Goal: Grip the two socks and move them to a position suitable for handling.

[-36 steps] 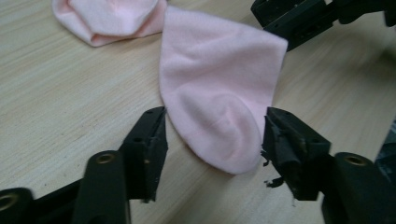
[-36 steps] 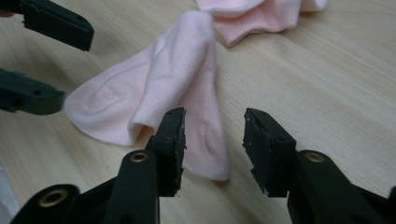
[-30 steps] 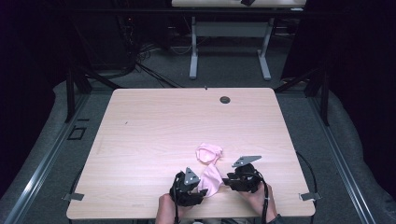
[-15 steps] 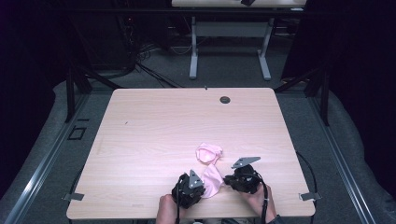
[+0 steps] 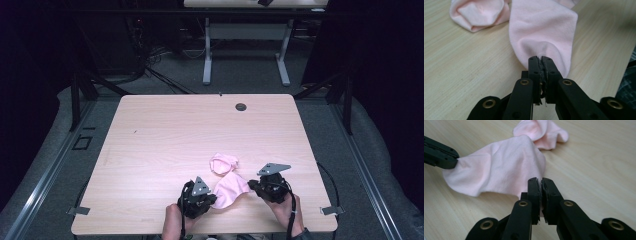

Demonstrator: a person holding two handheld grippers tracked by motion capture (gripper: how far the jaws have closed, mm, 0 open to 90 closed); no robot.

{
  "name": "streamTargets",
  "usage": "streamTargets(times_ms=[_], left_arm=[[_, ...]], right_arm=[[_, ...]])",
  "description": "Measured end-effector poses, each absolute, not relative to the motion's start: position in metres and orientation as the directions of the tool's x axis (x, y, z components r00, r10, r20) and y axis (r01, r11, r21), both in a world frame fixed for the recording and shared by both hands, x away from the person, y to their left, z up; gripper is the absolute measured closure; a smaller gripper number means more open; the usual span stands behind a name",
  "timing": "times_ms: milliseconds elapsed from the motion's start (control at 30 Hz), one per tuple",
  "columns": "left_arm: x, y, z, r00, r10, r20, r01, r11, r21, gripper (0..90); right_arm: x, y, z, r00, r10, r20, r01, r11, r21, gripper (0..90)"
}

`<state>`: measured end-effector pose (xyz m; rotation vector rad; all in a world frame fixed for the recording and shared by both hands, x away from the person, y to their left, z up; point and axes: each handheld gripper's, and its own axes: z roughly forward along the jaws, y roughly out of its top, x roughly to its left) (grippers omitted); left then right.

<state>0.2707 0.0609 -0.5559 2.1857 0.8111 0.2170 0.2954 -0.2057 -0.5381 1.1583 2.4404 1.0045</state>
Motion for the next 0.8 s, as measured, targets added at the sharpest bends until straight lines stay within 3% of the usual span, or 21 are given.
streamTargets(times_ms=[167, 300, 433, 600, 800], left_arm=[[0.275, 0.067, -0.547, 0.787, 0.603, -0.128, 0.490, -0.487, 0.723, 86.7], [0.282, 0.075, -0.552, 0.781, 0.603, -0.164, 0.530, -0.501, 0.684, 86.6], [0.287, 0.082, -0.559, 0.765, 0.623, -0.165, 0.559, -0.514, 0.651, 84.3], [0.284, 0.092, -0.555, 0.736, 0.659, -0.158, 0.571, -0.478, 0.668, 64.7], [0.277, 0.090, -0.557, 0.727, 0.668, -0.158, 0.581, -0.475, 0.662, 56.0]], right_arm=[[0.292, -0.212, -0.522, -0.645, 0.764, -0.002, 0.556, 0.470, 0.686, 84.6], [0.289, -0.209, -0.526, -0.666, 0.746, 0.008, 0.569, 0.501, 0.652, 83.7], [0.288, -0.191, -0.551, -0.719, 0.691, 0.066, 0.602, 0.574, 0.555, 73.0], [0.291, -0.199, -0.547, -0.717, 0.684, 0.134, 0.605, 0.515, 0.607, 61.3], [0.307, -0.215, -0.531, -0.682, 0.716, 0.147, 0.606, 0.441, 0.662, 58.7]])
